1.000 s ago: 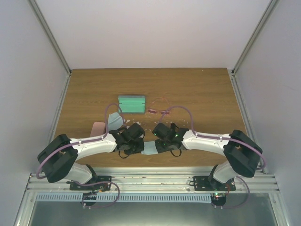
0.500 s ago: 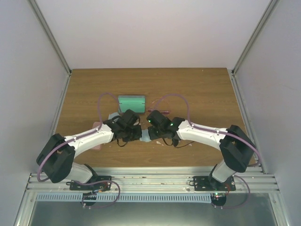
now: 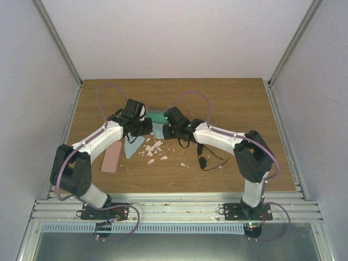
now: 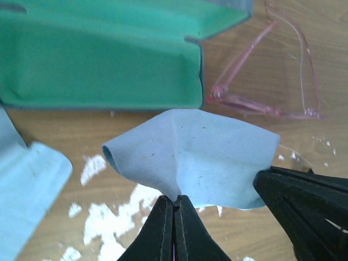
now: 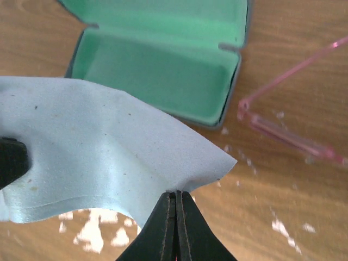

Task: Organize the sunglasses
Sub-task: Place the glasses cleaning cloth in the sunglasses case.

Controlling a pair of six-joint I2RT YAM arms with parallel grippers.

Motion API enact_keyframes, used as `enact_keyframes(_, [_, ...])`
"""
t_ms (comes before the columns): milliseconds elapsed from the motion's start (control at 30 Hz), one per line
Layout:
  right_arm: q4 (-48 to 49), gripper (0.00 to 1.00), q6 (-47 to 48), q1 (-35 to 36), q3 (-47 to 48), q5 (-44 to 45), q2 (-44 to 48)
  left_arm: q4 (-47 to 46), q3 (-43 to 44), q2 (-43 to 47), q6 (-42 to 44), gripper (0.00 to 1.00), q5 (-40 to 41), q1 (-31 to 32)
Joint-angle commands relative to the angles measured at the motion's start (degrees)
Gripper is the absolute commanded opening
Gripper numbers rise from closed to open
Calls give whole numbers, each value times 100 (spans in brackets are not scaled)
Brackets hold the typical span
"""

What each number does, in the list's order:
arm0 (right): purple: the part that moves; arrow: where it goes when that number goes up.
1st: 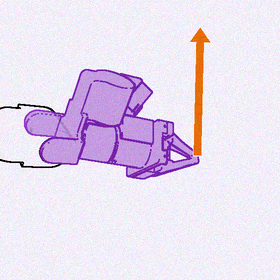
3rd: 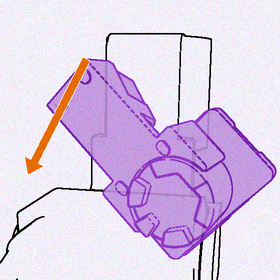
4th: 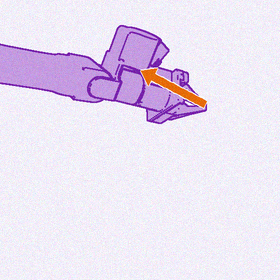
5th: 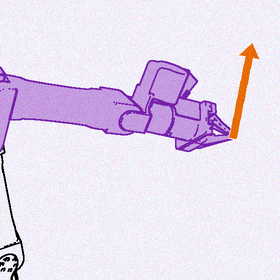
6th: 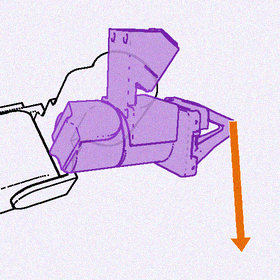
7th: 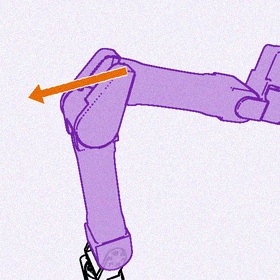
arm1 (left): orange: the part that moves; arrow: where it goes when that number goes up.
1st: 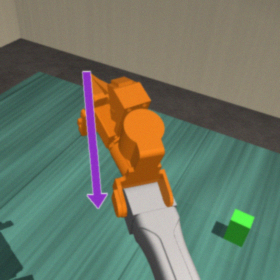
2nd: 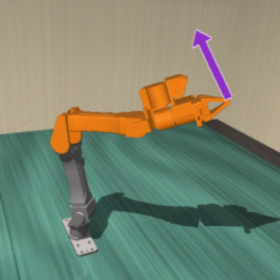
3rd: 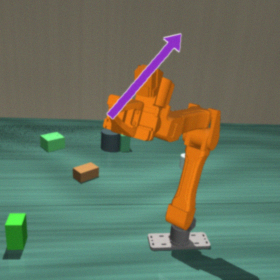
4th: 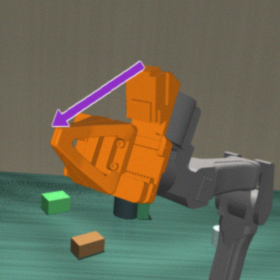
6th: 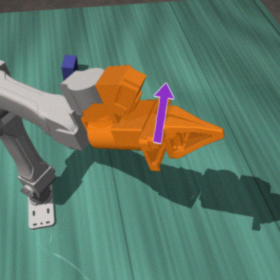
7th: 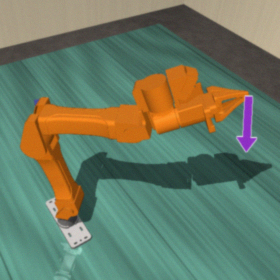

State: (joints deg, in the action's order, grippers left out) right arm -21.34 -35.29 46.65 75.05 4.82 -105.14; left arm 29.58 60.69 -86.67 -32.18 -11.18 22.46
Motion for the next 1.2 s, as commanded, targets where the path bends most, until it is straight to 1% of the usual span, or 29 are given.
enact_keyframes(0, [444, 0, 62, -174, 532, -58, -480, 73, 459, -528, 749, 0, -207, -325])
enact_keyframes(233, [602, 1, 1, -302, 1334, -6, -1264, -4, 983, -1295, 1216, 0, -283, -766])
enact_keyframes(400, [651, 0, -31, -358, 1663, -24, -1663, -63, 1239, -1647, 1459, 0, -381, -952])
enact_keyframes(700, [685, 1, -35, -433, 1910, 7, -2054, -204, 1408, -2068, 1574, 0, -495, -1153])
enact_keyframes(1167, [648, 0, 61, -480, 1917, 89, -2259, -207, 1571, -2369, 1662, 0, -620, -1277])
